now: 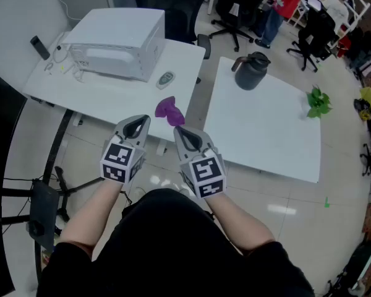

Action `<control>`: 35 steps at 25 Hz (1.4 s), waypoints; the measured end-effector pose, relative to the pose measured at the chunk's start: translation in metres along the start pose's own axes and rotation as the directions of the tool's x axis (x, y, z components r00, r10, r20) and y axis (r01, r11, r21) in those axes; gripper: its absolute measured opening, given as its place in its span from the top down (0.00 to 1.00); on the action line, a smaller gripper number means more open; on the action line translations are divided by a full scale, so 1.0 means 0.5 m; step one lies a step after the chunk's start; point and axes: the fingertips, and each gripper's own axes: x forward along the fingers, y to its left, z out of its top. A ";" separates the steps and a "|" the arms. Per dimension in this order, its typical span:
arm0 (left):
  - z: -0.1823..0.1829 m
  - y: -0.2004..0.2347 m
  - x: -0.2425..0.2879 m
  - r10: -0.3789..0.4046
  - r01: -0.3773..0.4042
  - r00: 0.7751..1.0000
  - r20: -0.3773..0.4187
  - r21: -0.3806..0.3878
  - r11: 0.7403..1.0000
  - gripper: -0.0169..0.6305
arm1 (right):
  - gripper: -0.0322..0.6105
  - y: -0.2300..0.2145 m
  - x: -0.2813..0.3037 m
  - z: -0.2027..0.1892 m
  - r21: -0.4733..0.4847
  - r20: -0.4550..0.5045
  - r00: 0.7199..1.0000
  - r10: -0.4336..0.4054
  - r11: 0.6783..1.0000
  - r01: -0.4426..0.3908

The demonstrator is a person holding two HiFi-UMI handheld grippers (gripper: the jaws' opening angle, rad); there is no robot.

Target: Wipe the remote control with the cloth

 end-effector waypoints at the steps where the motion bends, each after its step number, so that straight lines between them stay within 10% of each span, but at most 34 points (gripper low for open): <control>1: -0.005 0.004 0.012 0.007 -0.007 1.000 -0.014 0.001 1.000 0.97 | 0.92 -0.005 -0.004 -0.005 0.002 -0.004 1.000 0.006 1.000 -0.006; 19: -0.158 0.188 0.465 -0.099 0.101 0.945 -0.312 -0.010 0.995 0.53 | 0.92 -0.109 0.138 -0.117 0.104 -0.149 0.987 -0.062 0.992 0.078; 35: -0.349 0.281 0.687 -0.089 0.026 0.855 -0.511 -0.129 0.991 0.47 | 0.92 -0.176 0.235 -0.186 0.164 -0.225 0.966 -0.131 0.972 0.170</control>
